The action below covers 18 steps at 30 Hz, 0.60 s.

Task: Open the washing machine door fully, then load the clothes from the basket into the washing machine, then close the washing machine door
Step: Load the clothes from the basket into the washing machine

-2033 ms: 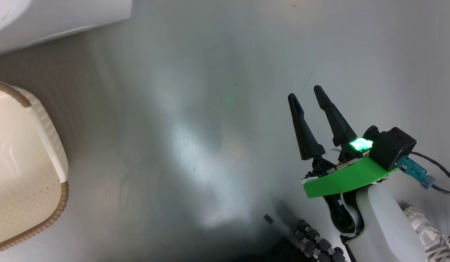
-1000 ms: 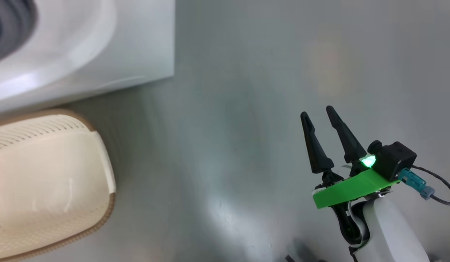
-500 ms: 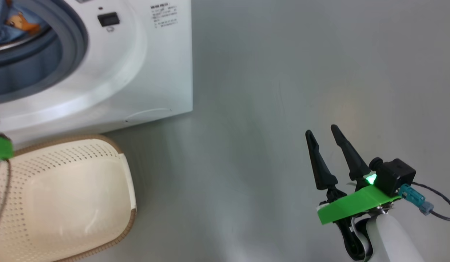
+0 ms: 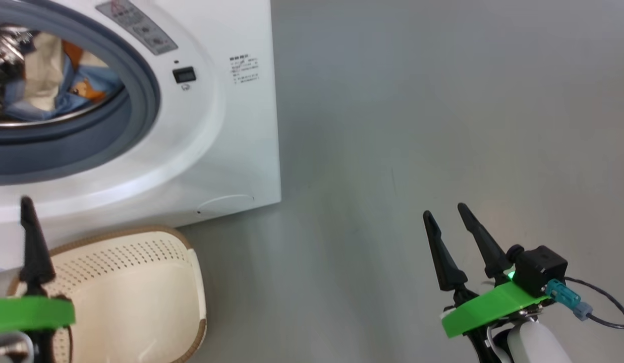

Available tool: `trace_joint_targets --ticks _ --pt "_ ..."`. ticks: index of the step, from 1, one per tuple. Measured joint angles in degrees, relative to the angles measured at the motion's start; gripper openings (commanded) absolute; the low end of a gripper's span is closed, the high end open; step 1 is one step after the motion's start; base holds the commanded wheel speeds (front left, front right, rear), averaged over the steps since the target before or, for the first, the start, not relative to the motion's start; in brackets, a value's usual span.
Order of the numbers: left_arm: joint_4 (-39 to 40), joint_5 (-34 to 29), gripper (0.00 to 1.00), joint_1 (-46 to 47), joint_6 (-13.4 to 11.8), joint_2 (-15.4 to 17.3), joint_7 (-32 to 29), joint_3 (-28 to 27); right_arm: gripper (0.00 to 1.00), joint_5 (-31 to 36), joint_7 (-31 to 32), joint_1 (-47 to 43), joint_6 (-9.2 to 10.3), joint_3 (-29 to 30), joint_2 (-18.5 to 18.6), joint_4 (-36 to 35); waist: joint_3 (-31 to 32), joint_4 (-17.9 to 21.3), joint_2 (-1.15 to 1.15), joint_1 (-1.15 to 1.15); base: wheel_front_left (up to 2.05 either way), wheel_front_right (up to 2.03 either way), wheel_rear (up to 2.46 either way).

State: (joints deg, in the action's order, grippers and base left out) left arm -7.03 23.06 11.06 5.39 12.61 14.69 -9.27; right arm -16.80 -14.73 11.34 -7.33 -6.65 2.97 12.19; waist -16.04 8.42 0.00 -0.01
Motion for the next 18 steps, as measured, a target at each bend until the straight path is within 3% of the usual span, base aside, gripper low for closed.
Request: trace_joint_targets --ticks 8,18 --pt "4.60 -5.72 1.00 -8.72 1.46 -7.53 -0.01 -4.02 1.00 0.20 0.00 -2.69 0.00 0.24 0.00 0.19 4.75 -0.31 0.00 0.00 0.00 0.00 0.00" --pt "6.53 -9.78 1.00 -15.61 1.94 -9.89 -0.01 -4.11 1.00 1.18 0.00 -5.75 0.00 1.22 -0.02 0.45 9.82 -1.20 0.00 0.00 0.00 0.00 0.00"
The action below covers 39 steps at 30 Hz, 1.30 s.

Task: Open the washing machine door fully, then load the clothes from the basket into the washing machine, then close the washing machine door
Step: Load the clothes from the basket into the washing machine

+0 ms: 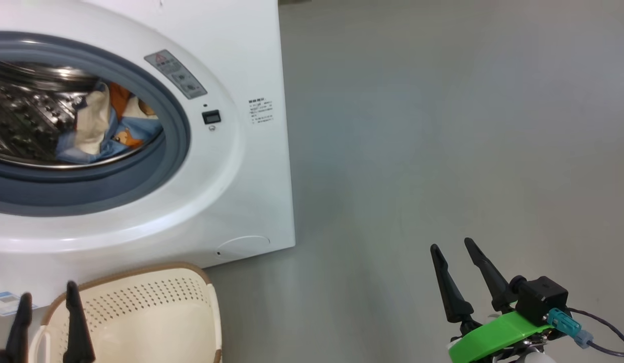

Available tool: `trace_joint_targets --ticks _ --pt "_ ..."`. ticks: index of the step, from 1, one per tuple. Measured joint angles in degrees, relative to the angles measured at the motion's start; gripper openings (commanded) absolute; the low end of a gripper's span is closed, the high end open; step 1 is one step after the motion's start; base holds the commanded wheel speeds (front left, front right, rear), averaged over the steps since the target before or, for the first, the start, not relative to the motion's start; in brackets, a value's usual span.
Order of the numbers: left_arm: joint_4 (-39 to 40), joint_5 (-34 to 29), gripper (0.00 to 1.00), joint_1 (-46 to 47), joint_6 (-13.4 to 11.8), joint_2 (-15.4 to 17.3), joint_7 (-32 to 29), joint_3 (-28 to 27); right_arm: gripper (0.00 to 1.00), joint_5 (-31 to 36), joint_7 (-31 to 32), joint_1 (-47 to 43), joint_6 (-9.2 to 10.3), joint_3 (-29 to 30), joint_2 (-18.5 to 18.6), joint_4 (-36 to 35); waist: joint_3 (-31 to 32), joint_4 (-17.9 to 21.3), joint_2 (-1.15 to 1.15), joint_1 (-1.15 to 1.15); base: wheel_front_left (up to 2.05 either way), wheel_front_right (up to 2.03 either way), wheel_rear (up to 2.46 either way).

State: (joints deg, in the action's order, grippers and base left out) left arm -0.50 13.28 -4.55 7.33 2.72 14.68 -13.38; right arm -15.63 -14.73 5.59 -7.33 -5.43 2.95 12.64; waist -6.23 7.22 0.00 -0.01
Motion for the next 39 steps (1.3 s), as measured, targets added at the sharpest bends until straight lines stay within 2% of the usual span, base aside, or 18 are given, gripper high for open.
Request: trace_joint_targets --ticks 11,16,26,39 --pt "2.19 -3.91 1.00 -6.38 -0.01 -0.16 0.00 1.30 1.00 1.88 0.00 -1.59 0.00 0.96 0.00 -1.09 2.90 -1.05 0.00 0.00 0.00 0.00 0.00" --pt "2.29 -3.72 1.00 -8.67 -1.01 -0.16 -0.01 2.66 1.00 2.57 0.00 -3.80 0.00 1.90 -0.05 -1.13 4.63 -1.30 0.00 0.00 0.00 0.00 0.00" --pt "2.60 -0.88 1.00 -10.68 -1.11 -0.15 -0.03 4.90 1.00 2.92 0.00 -4.51 0.00 2.25 -0.05 -1.33 6.54 -1.65 0.00 0.00 0.00 0.00 0.00" --pt "2.58 -1.22 1.00 -10.92 -2.82 -0.15 -0.04 4.80 1.00 2.98 0.01 -4.51 0.00 2.24 -0.05 -1.75 6.77 -1.79 0.00 0.00 0.00 0.00 0.00"
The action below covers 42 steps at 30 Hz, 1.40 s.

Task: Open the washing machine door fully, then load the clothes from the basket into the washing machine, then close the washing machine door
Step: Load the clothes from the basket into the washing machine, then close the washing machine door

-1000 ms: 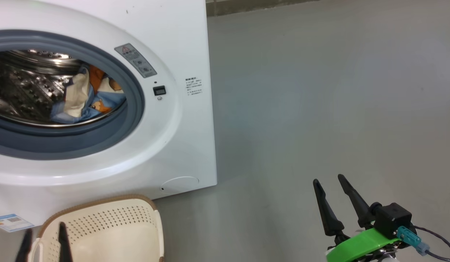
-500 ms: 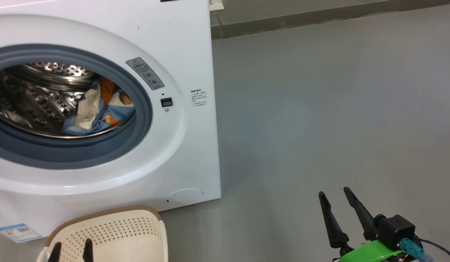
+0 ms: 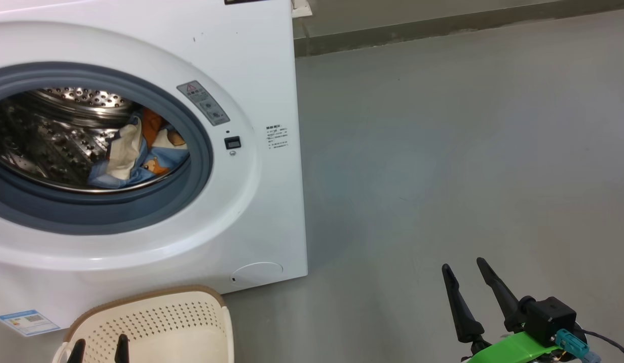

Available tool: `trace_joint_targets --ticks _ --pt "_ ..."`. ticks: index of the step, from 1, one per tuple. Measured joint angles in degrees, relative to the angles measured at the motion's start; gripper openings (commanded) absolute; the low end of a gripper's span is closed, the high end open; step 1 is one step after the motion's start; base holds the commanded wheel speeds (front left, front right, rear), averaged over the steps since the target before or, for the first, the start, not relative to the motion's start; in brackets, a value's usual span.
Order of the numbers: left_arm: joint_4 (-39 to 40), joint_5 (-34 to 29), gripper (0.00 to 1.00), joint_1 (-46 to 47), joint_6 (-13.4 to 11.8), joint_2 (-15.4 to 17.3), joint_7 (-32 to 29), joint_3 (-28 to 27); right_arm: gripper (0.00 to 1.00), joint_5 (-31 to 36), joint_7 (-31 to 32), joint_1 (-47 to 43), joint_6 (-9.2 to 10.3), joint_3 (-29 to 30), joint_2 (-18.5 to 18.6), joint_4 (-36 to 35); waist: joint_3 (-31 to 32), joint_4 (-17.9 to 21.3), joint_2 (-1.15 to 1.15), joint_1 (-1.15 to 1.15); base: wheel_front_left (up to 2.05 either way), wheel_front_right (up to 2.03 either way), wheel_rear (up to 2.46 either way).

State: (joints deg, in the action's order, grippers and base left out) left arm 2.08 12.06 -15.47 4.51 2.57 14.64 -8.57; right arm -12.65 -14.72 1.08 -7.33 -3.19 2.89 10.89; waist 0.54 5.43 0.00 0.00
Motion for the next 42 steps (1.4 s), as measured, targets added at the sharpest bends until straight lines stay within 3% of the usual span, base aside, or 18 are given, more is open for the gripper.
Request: trace_joint_targets --ticks 30,42 --pt "-0.59 0.25 1.00 0.02 -0.71 0.00 0.00 -1.13 1.00 0.99 -0.01 0.00 0.00 0.12 0.00 -0.14 -0.32 -0.76 0.00 0.00 -0.03 0.03 0.00" --pt "-1.97 -0.16 1.00 0.23 -0.46 0.00 0.00 -1.43 1.00 0.89 -0.01 0.00 0.00 0.21 -0.01 -0.10 -0.66 -1.08 0.00 0.01 -1.19 1.19 0.00"
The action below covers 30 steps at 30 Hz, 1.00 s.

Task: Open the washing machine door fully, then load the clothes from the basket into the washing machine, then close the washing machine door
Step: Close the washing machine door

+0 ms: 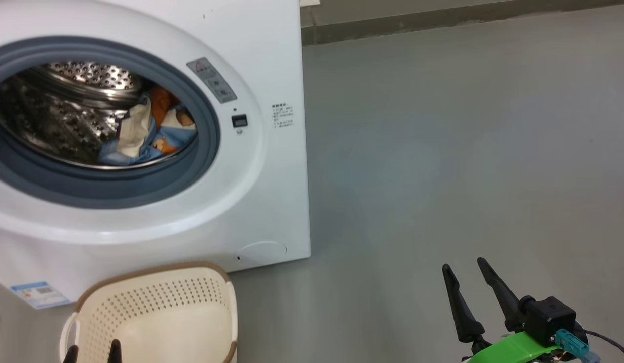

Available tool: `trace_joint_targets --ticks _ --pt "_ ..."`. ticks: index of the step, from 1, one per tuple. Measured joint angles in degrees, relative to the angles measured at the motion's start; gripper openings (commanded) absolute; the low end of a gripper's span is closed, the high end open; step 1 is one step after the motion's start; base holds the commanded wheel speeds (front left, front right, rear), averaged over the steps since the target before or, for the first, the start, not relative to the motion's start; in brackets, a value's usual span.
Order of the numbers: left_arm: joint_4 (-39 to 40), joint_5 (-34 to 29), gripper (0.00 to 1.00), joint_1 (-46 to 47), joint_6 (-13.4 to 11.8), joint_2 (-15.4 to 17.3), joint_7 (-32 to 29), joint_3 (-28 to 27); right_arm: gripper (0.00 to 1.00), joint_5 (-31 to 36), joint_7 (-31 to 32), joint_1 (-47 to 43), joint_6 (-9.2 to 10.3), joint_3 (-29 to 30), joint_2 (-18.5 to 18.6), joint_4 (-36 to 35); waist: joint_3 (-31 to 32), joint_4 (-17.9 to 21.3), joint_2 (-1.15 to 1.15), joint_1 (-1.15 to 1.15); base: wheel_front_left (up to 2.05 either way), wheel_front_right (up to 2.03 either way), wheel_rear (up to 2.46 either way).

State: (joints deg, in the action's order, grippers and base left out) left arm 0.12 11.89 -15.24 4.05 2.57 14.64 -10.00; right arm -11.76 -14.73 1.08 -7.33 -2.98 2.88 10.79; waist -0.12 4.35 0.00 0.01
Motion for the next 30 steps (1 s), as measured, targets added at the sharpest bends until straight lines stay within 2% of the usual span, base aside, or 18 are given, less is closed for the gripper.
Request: trace_joint_targets --ticks 7,13,30 --pt "-0.12 0.10 1.00 0.36 0.27 -0.01 0.00 -0.29 1.00 -0.42 0.00 -0.13 0.00 0.16 -0.01 0.03 0.07 -0.54 0.00 -0.01 -1.95 1.95 0.00" --pt "-0.67 0.10 1.00 0.42 0.79 -0.01 0.00 -1.66 1.00 -0.51 0.00 -0.16 0.00 0.21 -0.02 0.10 0.00 -0.88 0.00 0.00 -1.15 1.15 0.00" --pt "-1.57 0.64 1.00 1.51 2.35 -0.01 0.00 -2.75 1.00 -0.49 0.00 -0.18 0.00 0.18 -0.02 0.12 0.16 -2.16 0.00 0.00 -0.12 0.12 0.00"
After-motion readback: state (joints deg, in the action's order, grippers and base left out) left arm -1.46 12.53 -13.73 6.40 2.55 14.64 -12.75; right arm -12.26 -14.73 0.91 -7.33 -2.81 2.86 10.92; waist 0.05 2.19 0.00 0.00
